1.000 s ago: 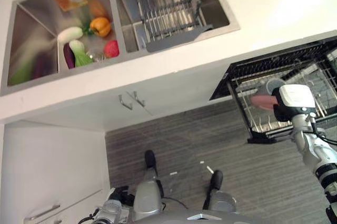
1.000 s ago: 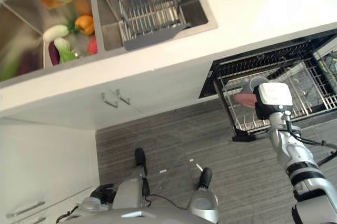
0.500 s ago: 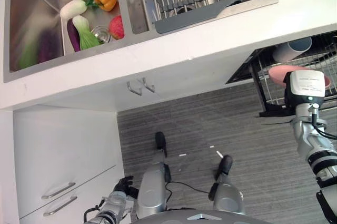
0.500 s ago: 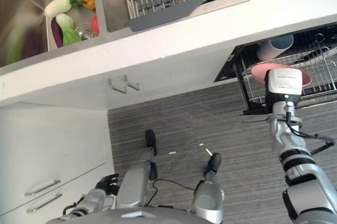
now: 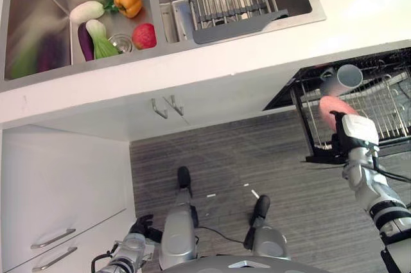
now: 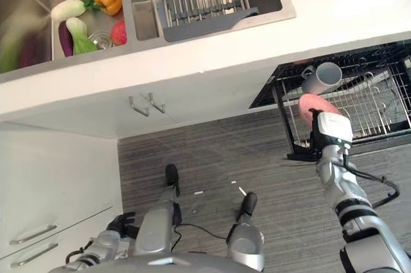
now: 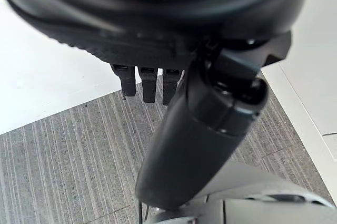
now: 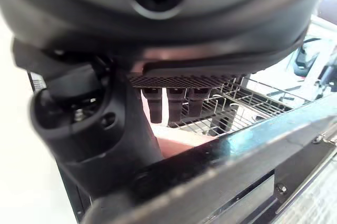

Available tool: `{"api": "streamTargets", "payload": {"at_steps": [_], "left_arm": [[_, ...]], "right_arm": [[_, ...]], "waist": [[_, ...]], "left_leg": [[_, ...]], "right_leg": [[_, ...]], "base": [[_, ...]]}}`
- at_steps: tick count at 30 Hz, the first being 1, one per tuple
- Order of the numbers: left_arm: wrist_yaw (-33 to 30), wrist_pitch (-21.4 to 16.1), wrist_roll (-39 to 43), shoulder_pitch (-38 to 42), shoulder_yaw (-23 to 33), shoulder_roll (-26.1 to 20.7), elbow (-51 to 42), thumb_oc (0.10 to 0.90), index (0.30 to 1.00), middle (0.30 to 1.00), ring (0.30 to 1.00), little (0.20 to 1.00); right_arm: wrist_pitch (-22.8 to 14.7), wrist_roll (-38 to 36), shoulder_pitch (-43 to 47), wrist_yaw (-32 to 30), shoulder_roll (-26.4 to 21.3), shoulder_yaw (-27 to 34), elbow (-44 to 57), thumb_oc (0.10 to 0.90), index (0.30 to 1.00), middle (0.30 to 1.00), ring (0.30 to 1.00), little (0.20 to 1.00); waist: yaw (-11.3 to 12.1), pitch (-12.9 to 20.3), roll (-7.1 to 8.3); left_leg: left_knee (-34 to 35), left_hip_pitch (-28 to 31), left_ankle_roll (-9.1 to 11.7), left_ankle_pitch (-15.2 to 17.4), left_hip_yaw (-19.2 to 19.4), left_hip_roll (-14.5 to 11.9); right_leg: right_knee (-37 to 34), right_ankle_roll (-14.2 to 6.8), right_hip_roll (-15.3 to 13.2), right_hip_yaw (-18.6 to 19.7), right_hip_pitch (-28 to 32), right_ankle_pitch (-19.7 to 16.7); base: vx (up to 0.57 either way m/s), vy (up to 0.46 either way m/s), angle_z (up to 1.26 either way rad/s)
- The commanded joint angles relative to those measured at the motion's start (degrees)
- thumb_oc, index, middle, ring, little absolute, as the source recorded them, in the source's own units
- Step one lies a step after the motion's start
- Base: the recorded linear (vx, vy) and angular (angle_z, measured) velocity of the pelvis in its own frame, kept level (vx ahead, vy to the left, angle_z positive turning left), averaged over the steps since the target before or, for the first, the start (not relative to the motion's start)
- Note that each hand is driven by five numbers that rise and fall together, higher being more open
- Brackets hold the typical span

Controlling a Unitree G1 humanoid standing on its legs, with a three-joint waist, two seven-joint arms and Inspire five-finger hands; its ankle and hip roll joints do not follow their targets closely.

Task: Place the dishes in the dishwasher.

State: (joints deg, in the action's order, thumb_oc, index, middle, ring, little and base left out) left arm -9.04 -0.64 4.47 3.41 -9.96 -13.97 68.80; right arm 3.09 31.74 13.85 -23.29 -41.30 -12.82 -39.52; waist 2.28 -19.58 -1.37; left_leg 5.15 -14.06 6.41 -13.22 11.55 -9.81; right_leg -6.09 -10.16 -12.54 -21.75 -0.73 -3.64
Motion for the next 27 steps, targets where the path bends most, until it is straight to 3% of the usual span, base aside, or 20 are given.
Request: {"api": "streamTargets", "payload": {"at_steps": [1, 10, 14, 19, 20, 23, 25, 27], "left_arm": [[0.8, 0.6, -0.3, 0.7, -0.5, 2.6, 3.1, 0.800, 0.900, 0.900, 0.900, 0.900], [1.5, 2.0, -1.9, -0.3, 1.2, 2.6, 3.3, 0.800, 0.900, 0.900, 0.900, 0.900], [1.4, 2.1, -2.2, -0.2, 1.4, 2.8, 3.3, 0.800, 0.900, 0.900, 0.900, 0.900], [0.1, 2.9, -2.1, 0.2, 3.5, 3.3, 4.4, 0.800, 0.900, 0.900, 0.900, 0.900], [0.1, 2.9, -2.1, 0.2, 3.3, 3.2, 4.4, 0.800, 0.900, 0.900, 0.900, 0.900], [-0.5, 3.5, -1.8, 0.1, 3.9, 3.4, 5.3, 0.800, 0.900, 0.900, 0.900, 0.900], [-0.8, 3.9, -1.2, -0.1, 3.8, 3.7, 6.4, 0.800, 0.900, 0.900, 0.900, 0.900], [-0.5, 4.1, -0.7, 0.1, 3.5, 3.7, 6.5, 0.800, 0.900, 0.900, 0.900, 0.900]], "right_arm": [[-2.3, -4.2, -0.8, -2.1, -1.7, 2.8, 5.8, 0.800, 0.900, 0.900, 0.900, 0.900], [-3.3, -10.9, -7.2, -5.6, -1.1, 17.8, 20.2, 0.800, 0.900, 0.900, 0.900, 0.900], [-3.7, -11.8, -7.8, -6.9, -0.3, 20.0, 22.5, 0.800, 0.900, 0.900, 0.900, 0.900], [-5.2, -19.4, -13.4, -15.4, 4.8, 33.9, 28.0, 0.800, 0.900, 0.900, 0.900, 0.900], [-5.2, -19.4, -13.6, -15.3, 4.9, 34.2, 28.2, 0.800, 0.900, 0.900, 0.900, 0.900], [-9.4, -30.1, -15.3, -18.9, 9.5, 39.6, 24.2, 0.800, 0.900, 0.900, 0.900, 0.900], [-18.8, -49.4, -15.2, -17.5, 15.7, 42.7, 15.8, 0.800, 0.900, 0.900, 0.900, 0.900], [-22.6, -60.4, -14.1, -13.7, 18.2, 41.5, 10.0, 0.800, 0.900, 0.900, 0.900, 0.900]], "waist": [[-1.0, 2.2, -0.80], [-2.2, 3.9, 0.32], [-2.5, 4.0, 0.39], [-4.0, 4.9, 0.92], [-3.8, 5.0, 0.94], [-4.5, 5.5, 1.19], [-5.0, 6.0, 1.43], [-5.0, 6.0, 1.41]], "left_leg": [[-0.2, 3.0, 0.7, 7.8, -1.4, 0.0], [-0.2, 5.2, 0.5, 8.8, -0.6, -0.3], [-0.2, 5.5, 0.4, 9.0, -0.6, -0.4], [-0.2, 6.4, 0.3, 9.7, -0.5, -0.5], [-0.2, 6.1, 0.2, 9.4, -0.6, -0.5], [-0.2, 6.5, 0.2, 9.7, -0.5, -0.4], [-0.2, 6.6, 0.2, 10.0, -0.5, -0.3], [-0.2, 6.7, 0.3, 10.0, -0.5, -0.3]], "right_leg": [[1.1, 0.4, -0.6, 5.3, -4.6, -0.1], [1.1, 0.4, -0.2, 5.9, -2.9, 0.5], [1.1, 0.4, -0.1, 6.0, -2.8, 0.7], [1.1, 0.4, 0.4, 6.5, -2.0, 1.3], [1.1, 0.4, 0.3, 6.5, -2.3, 1.1], [1.1, 0.4, 0.4, 6.7, -1.7, 1.4], [1.1, 0.3, 0.4, 6.7, -1.6, 1.5], [1.1, 0.3, 0.3, 6.6, -1.7, 1.5]], "base": [[0.02, -0.009, -0.05], [0.02, -0.020, -0.03], [0.00, 0.000, 0.00], [0.03, -0.004, 0.01], [0.00, 0.000, 0.00], [0.03, -0.001, 0.00], [0.02, 0.000, -0.01], [0.00, 0.000, 0.00]]}}
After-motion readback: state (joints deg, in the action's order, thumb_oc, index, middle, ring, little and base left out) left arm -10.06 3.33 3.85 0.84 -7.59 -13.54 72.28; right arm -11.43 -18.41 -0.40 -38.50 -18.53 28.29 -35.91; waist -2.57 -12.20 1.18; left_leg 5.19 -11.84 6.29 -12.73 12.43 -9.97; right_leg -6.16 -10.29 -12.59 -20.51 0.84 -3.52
